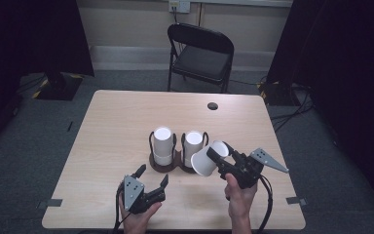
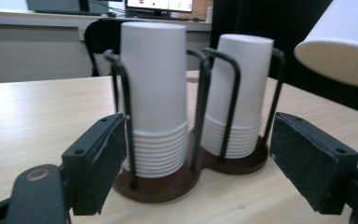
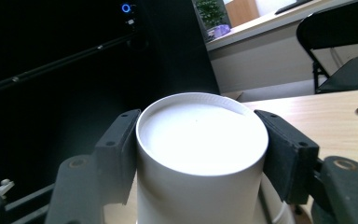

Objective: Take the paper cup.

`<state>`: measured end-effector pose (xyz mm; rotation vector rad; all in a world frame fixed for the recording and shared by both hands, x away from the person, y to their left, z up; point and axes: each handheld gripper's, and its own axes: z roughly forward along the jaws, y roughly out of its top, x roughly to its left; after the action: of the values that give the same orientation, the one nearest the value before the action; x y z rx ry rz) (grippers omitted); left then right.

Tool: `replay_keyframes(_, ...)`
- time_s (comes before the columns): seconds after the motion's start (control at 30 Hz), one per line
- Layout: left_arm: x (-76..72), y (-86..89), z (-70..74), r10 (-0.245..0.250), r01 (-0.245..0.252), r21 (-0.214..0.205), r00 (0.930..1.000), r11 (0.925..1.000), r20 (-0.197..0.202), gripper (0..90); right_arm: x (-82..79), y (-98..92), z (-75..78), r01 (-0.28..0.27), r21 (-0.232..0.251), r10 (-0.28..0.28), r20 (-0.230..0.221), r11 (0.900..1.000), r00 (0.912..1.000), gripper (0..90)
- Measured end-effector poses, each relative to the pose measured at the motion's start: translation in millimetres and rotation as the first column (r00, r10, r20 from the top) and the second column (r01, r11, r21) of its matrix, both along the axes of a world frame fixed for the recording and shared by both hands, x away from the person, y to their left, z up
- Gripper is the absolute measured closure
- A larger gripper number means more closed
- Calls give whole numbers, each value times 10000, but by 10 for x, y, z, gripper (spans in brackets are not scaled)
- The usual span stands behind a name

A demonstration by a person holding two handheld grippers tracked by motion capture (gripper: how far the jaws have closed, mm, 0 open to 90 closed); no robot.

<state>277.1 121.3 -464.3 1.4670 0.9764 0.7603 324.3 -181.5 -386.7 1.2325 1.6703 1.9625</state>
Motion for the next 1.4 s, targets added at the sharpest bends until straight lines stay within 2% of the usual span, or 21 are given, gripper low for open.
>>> replay_keyframes(0.03,3,-14,10,-99,99,-11,9999,10000,71,229,-29,25,-18,-199,193,200,-73,9996,9998,346)
replay_keyframes(0.1,14,-66,30,-381,382,-30,9991,9993,159,228,-58,57,-31,-410,295,414,-148,9987,9990,346)
replay_keyframes(0.2,31,-110,47,-612,610,74,9977,9981,283,217,-90,100,-51,-671,506,685,-269,9965,9973,346)
replay_keyframes(0.37,75,-164,60,-922,924,-40,9951,9957,357,231,-108,145,-67,-1008,729,1045,-491,9922,9933,346)
replay_keyframes(0.6,124,-256,53,-1402,1418,-126,9862,9898,885,336,-117,209,-107,-1497,985,1579,-809,9838,9841,346)
replay_keyframes(0.67,129,-275,60,-1632,1662,-289,9827,9857,871,386,-115,208,-102,-1699,1255,1818,-907,9774,9791,345)
replay_keyframes(0.7,105,-319,83,-1641,1643,74,9794,9864,1176,406,-113,209,-99,-1781,1357,1915,-923,9746,9771,346)
replay_keyframes(0.77,98,-338,97,-1718,1735,-33,9772,9848,1245,408,-112,212,-96,-1874,1443,2023,-965,9716,9746,345)
replay_keyframes(0.87,93,-379,137,-1684,1698,39,9737,9855,1537,423,-107,232,-88,-2007,1496,2176,-1064,9682,9702,346)
replay_keyframes(0.93,92,-391,152,-1683,1706,7,9718,9853,1650,443,-92,249,-97,-2237,1669,2455,-1242,9603,9614,345)
replay_keyframes(0.97,75,-398,155,-1905,1948,-57,9643,9808,1838,454,-83,253,-101,-2325,1788,2570,-1292,9560,9577,344)
replay_keyframes(1.0,75,-398,155,-1905,1948,-57,9643,9808,1838,470,-83,253,-101,-2325,1788,2570,-1292,9560,9577,344)
replay_keyframes(1.03,43,-418,153,-1930,1926,217,9608,9810,1992,489,-56,258,-111,-2446,1916,2755,-1554,9505,9486,342)
replay_keyframes(1.1,32,-432,148,-1951,1919,359,9591,9808,2051,501,-40,259,-119,-2498,1892,2817,-1658,9496,9451,341)
replay_keyframes(1.13,25,-443,143,-2084,2055,356,9565,9780,2040,502,-24,259,-131,-2537,1903,2880,-1813,9484,9403,340)
replay_keyframes(1.2,-4,-471,144,-2117,2033,606,9535,9772,2145,533,15,257,-162,-2671,2137,3130,-2223,9397,9234,339)
replay_keyframes(1.23,-26,-497,156,-2241,2129,738,9502,9743,2167,565,33,249,-190,-2705,2303,3239,-2401,9348,9151,338)
replay_keyframes(1.27,-34,-509,160,-2259,2161,679,9493,9740,2186,584,38,247,-196,-2722,2382,3294,-2481,9323,9110,337)
replay_keyframes(1.33,-40,-521,166,-2284,2184,685,9474,9734,2241,630,40,249,-198,-2706,2404,3300,-2573,9322,9082,332)
replay_keyframes(1.37,-53,-528,174,-2177,2060,745,9494,9757,2265,683,44,246,-198,-2699,2400,3297,-2609,9325,9073,328)
replay_keyframes(1.4,-58,-528,177,-2095,1963,789,9504,9774,2300,683,44,246,-198,-2699,2400,3297,-2609,9325,9073,328)
